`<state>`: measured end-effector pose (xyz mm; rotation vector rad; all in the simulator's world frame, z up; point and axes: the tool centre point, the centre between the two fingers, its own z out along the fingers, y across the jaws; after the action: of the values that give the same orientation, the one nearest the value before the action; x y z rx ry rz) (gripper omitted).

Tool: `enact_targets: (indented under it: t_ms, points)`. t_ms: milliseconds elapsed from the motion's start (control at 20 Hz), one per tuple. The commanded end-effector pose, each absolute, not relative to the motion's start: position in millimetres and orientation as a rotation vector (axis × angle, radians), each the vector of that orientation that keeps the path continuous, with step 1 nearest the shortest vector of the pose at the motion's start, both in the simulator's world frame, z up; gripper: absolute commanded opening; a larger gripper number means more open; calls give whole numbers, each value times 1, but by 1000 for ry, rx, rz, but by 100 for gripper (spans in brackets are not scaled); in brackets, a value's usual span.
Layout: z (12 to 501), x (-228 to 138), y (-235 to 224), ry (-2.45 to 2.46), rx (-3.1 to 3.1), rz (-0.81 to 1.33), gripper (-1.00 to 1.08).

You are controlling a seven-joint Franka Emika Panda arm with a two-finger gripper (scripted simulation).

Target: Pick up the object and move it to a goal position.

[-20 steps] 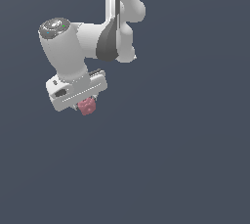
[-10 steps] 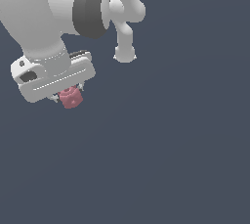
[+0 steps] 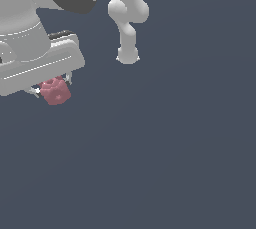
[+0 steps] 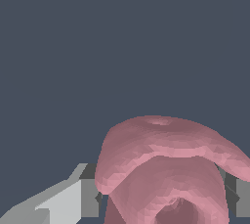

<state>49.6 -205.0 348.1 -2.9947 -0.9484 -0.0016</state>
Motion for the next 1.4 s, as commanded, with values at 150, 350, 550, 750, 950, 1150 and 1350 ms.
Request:
enact_targets:
  t_ms: [150,350,550,750,950,1150,1350]
  points:
    - [374,59,-213,-949,-2994,-1,-100]
    - [390,65,-218,-949,-2994,-1,-100]
    - [403,70,-223,-948,-2995,0,-100]
    - [413,75,-226,-948,-2995,0,-100]
    - [420,78,-228,-948,-2995,0,-100]
    - [424,80,-230,-948,-2995,0,-100]
    - [426,81,-231,-948,-2995,0,-100]
